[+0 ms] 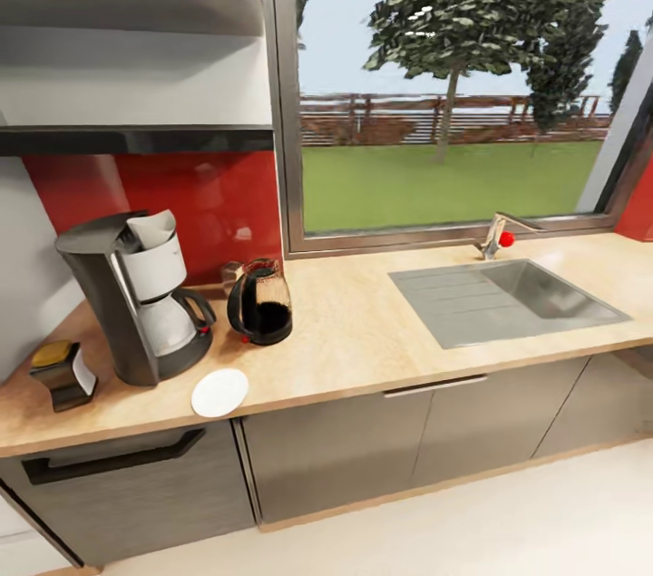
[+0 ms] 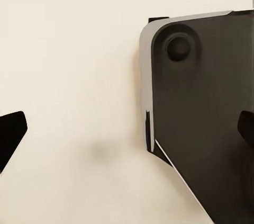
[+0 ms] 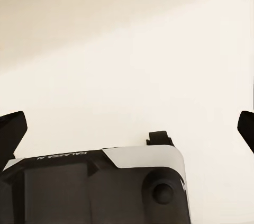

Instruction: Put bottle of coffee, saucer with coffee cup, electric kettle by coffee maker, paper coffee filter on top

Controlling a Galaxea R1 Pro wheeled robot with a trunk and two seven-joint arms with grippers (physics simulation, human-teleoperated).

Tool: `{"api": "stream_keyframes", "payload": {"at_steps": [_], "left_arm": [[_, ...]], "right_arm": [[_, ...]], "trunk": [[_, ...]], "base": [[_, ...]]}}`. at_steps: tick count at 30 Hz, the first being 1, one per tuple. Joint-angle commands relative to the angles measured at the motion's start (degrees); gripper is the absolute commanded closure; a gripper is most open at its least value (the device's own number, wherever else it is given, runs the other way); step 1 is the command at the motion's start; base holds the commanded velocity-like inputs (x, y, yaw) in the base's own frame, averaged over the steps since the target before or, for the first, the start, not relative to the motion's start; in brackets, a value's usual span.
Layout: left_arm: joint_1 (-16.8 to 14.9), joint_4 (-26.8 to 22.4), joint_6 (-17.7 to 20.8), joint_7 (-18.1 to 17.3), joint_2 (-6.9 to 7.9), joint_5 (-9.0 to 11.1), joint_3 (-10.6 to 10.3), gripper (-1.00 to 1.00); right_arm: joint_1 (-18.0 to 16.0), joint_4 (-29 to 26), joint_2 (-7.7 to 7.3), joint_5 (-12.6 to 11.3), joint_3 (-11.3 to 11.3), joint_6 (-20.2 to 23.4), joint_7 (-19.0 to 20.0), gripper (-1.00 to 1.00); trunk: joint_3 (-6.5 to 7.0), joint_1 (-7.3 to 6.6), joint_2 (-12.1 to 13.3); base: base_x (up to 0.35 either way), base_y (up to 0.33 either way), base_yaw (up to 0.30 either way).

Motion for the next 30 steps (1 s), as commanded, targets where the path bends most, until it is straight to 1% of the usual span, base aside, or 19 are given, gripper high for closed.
{"api": "stream_keyframes", "payload": {"at_steps": [1, 5, 8, 11, 12, 13, 15, 18, 27, 30], "left_arm": [[0.0, -0.1, -0.1, -0.4, -0.03, -0.3, 0.5, -1.00], [0.0, -0.1, -0.1, -0.4, 0.00, -0.4, 0.5, -1.00], [0.0, -0.2, -0.1, -0.4, 0.02, -0.4, 0.4, -1.00], [0.0, -0.2, 0.1, -0.4, 0.04, -0.5, 0.4, -1.00], [0.0, -0.2, 0.1, -0.4, 0.04, -0.5, 0.4, -1.00], [0.0, -0.2, 0.1, -0.4, 0.04, -0.5, 0.4, -1.00], [0.0, -0.2, 0.0, -0.4, 0.01, -0.5, 0.3, -1.00], [0.0, -0.2, 0.0, -0.4, 0.03, -0.5, 0.2, -1.00], [0.0, -0.1, 0.0, -0.4, 0.04, -0.5, 0.2, -1.00], [0.0, -0.2, 0.0, -0.4, 0.04, -0.5, 0.2, -1.00]], "right_arm": [[-0.1, 0.1, -0.01, -0.6, 0.5, -0.2, -0.1, -1.00], [0.6, 0.2, -0.05, -0.5, 0.5, -0.2, 0.0, -1.00], [3.0, 0.2, -0.29, -0.4, 0.5, -0.3, 0.0, -1.00], [6.6, 0.2, -1.29, -0.3, 0.6, -0.4, 0.6, -1.00], [7.6, 0.2, -1.60, -0.2, 0.6, -0.4, 1.3, -1.00], [8.5, 0.2, -2.00, -0.2, 0.6, -0.4, 3.0, -1.00], [9.2, 0.2, -2.40, -0.2, 0.6, -0.4, 5.5, -1.00], [9.6, 0.2, -2.58, -0.2, 0.6, -0.4, 6.6, -1.00], [9.6, 0.2, -2.53, -0.2, 0.7, -0.5, 6.8, -1.00], [9.6, 0.2, -2.52, -0.2, 0.7, -0.5, 6.8, -1.00]], "trunk": [[-0.11, 0.04, -0.1], [-0.11, 0.04, -0.1], [-0.11, 0.04, -0.1], [-0.11, 0.04, -0.1], [-0.11, 0.04, -0.1], [-0.11, 0.04, -0.1], [-0.11, 0.04, -0.1], [-0.11, 0.04, -0.1], [-0.11, 0.04, -0.1], [-0.11, 0.04, -0.1]], "base": [[0.000, 0.000, -0.296], [0.000, 0.000, -0.298], [0.000, 0.000, -0.299], [0.000, 0.000, -0.300], [0.000, 0.000, -0.300], [0.000, 0.000, -0.300], [0.000, 0.000, -0.300], [0.000, 0.000, -0.300], [0.000, -0.001, -0.300], [0.000, -0.174, -0.300]]}}
